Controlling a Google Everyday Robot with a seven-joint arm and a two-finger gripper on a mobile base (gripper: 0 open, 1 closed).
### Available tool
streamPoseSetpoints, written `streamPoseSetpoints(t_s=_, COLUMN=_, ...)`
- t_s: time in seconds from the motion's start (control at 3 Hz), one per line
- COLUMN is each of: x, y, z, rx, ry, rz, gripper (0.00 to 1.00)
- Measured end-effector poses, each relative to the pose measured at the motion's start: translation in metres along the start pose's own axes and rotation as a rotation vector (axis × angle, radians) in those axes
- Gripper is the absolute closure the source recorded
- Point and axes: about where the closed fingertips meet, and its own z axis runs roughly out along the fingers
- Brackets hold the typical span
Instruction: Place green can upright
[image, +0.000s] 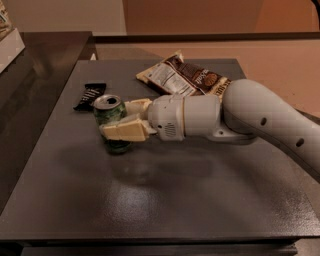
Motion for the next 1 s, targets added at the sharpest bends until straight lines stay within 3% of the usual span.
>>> streamPoseSetpoints(t_s=0.33, x=-0.007, y=0.005, z=-0.002, rx=0.012, ry=0.036, rz=0.032, gripper=0.84)
streamPoseSetpoints(t_s=1.0, x=-0.019, y=0.010, z=0.000, rx=0.020, ry=0.035, rz=0.040, gripper=0.38)
